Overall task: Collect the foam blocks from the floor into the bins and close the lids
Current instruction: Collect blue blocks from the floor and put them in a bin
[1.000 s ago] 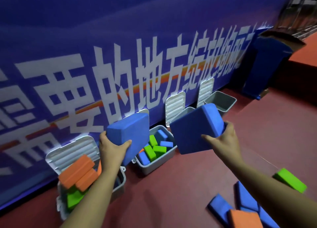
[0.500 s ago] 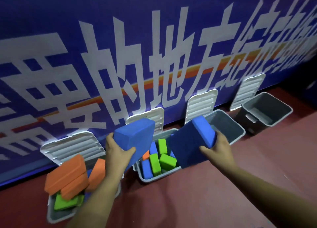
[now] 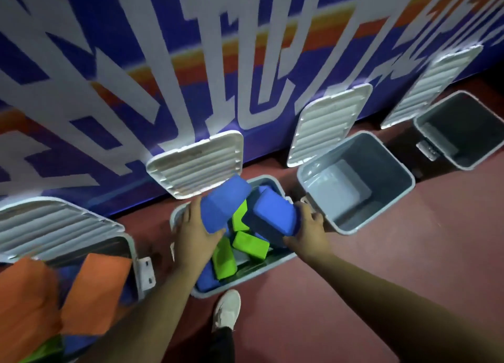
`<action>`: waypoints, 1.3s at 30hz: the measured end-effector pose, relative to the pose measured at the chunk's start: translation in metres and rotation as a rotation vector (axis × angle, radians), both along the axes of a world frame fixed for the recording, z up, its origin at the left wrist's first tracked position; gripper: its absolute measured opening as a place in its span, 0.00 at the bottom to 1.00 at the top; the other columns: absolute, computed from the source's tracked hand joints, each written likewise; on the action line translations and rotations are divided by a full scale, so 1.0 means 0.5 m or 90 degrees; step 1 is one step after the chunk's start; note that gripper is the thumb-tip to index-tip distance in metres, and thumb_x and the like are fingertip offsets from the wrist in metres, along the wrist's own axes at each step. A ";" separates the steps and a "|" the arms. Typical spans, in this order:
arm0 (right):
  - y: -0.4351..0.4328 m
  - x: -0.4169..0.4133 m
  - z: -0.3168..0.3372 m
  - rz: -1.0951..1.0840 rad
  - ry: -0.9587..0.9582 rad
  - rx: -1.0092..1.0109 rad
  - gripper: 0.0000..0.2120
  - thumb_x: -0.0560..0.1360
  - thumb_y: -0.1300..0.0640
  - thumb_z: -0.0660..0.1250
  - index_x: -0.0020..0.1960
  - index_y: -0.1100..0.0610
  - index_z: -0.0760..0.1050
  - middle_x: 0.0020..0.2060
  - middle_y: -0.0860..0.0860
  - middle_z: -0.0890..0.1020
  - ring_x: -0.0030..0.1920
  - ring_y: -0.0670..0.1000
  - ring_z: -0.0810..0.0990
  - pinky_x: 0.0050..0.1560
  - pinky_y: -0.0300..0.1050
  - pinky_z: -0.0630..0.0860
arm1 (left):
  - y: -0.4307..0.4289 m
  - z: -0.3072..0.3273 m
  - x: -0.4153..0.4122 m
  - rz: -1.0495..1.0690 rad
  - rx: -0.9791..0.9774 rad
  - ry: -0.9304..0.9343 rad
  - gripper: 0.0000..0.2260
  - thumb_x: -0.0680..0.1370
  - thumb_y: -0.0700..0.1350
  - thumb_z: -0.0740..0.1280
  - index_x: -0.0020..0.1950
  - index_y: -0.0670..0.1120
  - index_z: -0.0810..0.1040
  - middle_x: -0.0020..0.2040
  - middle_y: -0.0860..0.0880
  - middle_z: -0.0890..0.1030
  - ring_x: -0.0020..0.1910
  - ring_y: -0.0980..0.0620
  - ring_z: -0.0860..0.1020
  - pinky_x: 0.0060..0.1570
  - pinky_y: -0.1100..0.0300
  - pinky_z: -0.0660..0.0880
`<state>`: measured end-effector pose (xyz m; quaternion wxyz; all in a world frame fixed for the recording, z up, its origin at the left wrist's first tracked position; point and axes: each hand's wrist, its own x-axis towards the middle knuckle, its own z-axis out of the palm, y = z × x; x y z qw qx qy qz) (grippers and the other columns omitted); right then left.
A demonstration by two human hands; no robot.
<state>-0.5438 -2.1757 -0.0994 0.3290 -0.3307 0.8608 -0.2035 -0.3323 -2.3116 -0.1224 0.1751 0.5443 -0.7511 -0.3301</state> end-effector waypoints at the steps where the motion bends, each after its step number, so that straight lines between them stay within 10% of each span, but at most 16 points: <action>1: -0.021 -0.011 -0.052 0.007 0.008 0.001 0.40 0.65 0.59 0.75 0.73 0.50 0.63 0.57 0.56 0.65 0.55 0.63 0.74 0.58 0.47 0.71 | -0.018 -0.057 -0.011 -0.025 -0.010 -0.035 0.39 0.62 0.46 0.80 0.70 0.50 0.69 0.62 0.46 0.77 0.60 0.40 0.75 0.56 0.46 0.74; 9: -0.073 -0.013 -0.426 0.107 0.109 0.001 0.36 0.67 0.59 0.76 0.72 0.49 0.66 0.72 0.63 0.58 0.72 0.65 0.62 0.67 0.56 0.70 | -0.076 -0.391 -0.013 -0.284 -0.169 -0.211 0.41 0.62 0.48 0.81 0.72 0.47 0.68 0.70 0.48 0.74 0.67 0.45 0.71 0.68 0.47 0.64; 20: 0.062 0.112 -0.609 0.263 0.124 0.182 0.33 0.68 0.38 0.70 0.69 0.50 0.69 0.71 0.64 0.65 0.69 0.71 0.65 0.67 0.67 0.68 | -0.016 -0.553 0.095 -0.369 0.073 -0.311 0.33 0.67 0.64 0.57 0.68 0.48 0.75 0.69 0.51 0.73 0.67 0.48 0.68 0.60 0.45 0.71; 27: -0.028 0.029 -0.369 0.003 0.046 0.143 0.32 0.75 0.41 0.67 0.72 0.58 0.64 0.68 0.61 0.65 0.67 0.64 0.67 0.67 0.59 0.67 | -0.073 -0.340 -0.021 -0.306 0.122 -0.261 0.34 0.69 0.63 0.58 0.67 0.41 0.74 0.64 0.40 0.72 0.65 0.37 0.70 0.65 0.44 0.69; 39: 0.135 -0.086 0.431 -0.251 0.196 -0.033 0.28 0.76 0.41 0.63 0.70 0.56 0.67 0.66 0.54 0.69 0.63 0.58 0.73 0.65 0.54 0.70 | 0.040 0.446 -0.327 -0.430 -0.036 0.006 0.23 0.73 0.57 0.64 0.61 0.42 0.76 0.56 0.45 0.73 0.56 0.43 0.74 0.58 0.49 0.73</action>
